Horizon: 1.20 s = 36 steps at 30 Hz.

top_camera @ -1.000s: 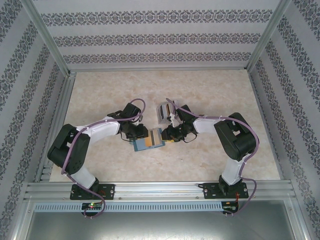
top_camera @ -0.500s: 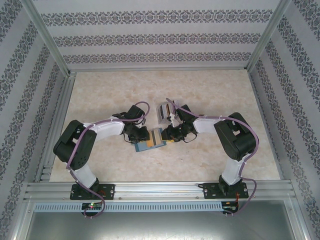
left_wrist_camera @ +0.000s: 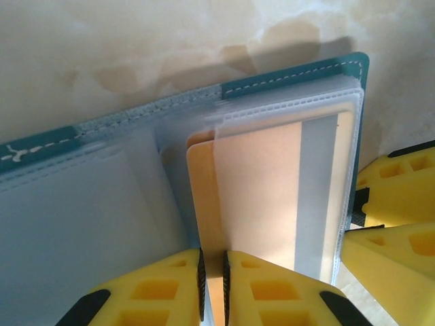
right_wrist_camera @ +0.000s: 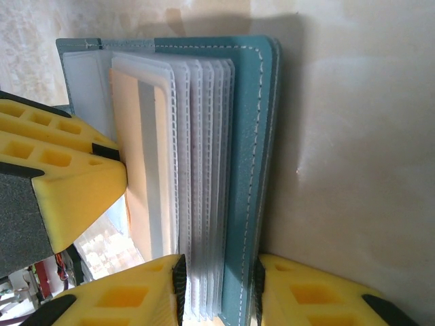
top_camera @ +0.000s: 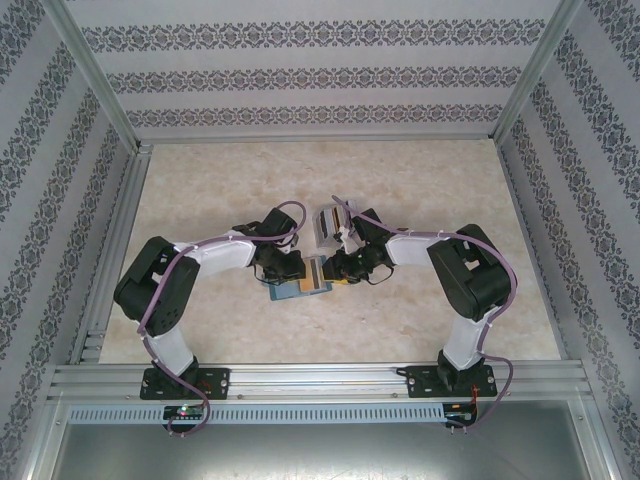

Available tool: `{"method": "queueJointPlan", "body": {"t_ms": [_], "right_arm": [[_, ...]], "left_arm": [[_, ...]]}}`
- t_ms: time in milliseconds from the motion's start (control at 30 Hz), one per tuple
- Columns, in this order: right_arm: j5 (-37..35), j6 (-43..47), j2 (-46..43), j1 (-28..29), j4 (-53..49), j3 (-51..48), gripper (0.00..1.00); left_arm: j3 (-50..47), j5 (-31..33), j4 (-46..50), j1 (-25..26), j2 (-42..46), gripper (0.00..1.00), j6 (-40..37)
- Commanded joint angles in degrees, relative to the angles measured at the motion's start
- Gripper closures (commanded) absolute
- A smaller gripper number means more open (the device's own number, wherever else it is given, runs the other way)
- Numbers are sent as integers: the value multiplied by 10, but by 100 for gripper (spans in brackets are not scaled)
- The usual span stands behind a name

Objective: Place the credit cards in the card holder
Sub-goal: Insert the credit card into the card slot, then rotate the card holder at the center of the table.

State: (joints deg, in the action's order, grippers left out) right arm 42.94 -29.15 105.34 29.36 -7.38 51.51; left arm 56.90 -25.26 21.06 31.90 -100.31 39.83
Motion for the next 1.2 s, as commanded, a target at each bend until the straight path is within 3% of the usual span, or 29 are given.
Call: {"method": "queueJointPlan", "body": {"t_ms": [0, 133, 500, 933, 1167], "right_arm": [[7, 15, 57, 31, 60, -7, 65], [7, 15, 56, 31, 60, -7, 65], [-17, 24, -11, 22, 20, -13, 65], [-106, 49, -112, 32, -70, -50, 64], [-115, 17, -134, 95, -62, -61, 64]], "left_arm": [[5, -30, -30, 21, -9, 84, 17], [-3, -26, -29, 22, 7, 82, 22], [90, 65, 125, -12, 33, 71, -54], [159, 83, 129, -53, -67, 69, -108], [109, 72, 111, -64, -58, 73, -108]]}}
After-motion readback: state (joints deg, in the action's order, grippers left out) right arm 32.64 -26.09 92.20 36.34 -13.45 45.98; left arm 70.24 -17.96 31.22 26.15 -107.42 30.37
